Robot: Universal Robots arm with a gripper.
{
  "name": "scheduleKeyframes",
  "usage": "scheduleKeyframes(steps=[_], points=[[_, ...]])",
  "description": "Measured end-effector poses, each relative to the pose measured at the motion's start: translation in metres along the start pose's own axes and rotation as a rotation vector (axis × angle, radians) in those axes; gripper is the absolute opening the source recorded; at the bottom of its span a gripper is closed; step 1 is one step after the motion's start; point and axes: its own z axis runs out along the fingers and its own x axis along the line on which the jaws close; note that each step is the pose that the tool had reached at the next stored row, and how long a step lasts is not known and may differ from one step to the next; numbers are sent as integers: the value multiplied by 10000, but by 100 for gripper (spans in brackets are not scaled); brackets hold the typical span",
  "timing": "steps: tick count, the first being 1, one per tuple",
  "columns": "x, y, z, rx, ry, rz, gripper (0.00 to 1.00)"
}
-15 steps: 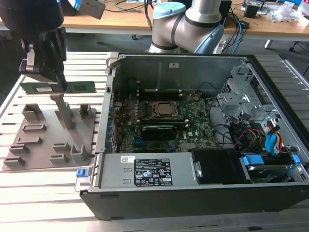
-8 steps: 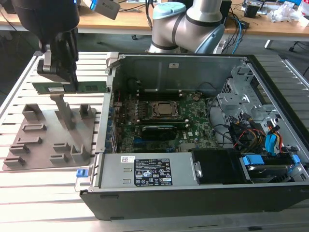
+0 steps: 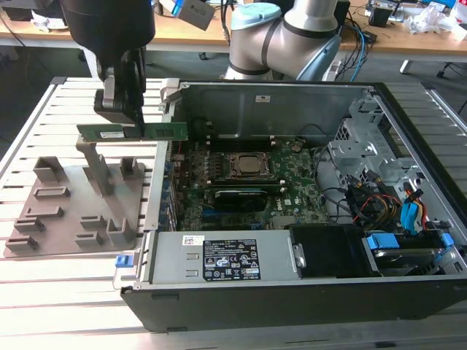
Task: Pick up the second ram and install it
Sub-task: 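Pick up the second ram and move it above second insertion slot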
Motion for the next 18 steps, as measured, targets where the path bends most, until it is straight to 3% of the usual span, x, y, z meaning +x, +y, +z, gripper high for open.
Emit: scheduleKeyframes(steps=[3, 6, 16, 18], points=[[-2, -72, -3, 0, -1, 1, 14], [-7, -225, -10, 0, -1, 0, 14], [-17, -546, -25, 0, 0, 0, 14], [-20, -656, -30, 0, 0, 0, 14]])
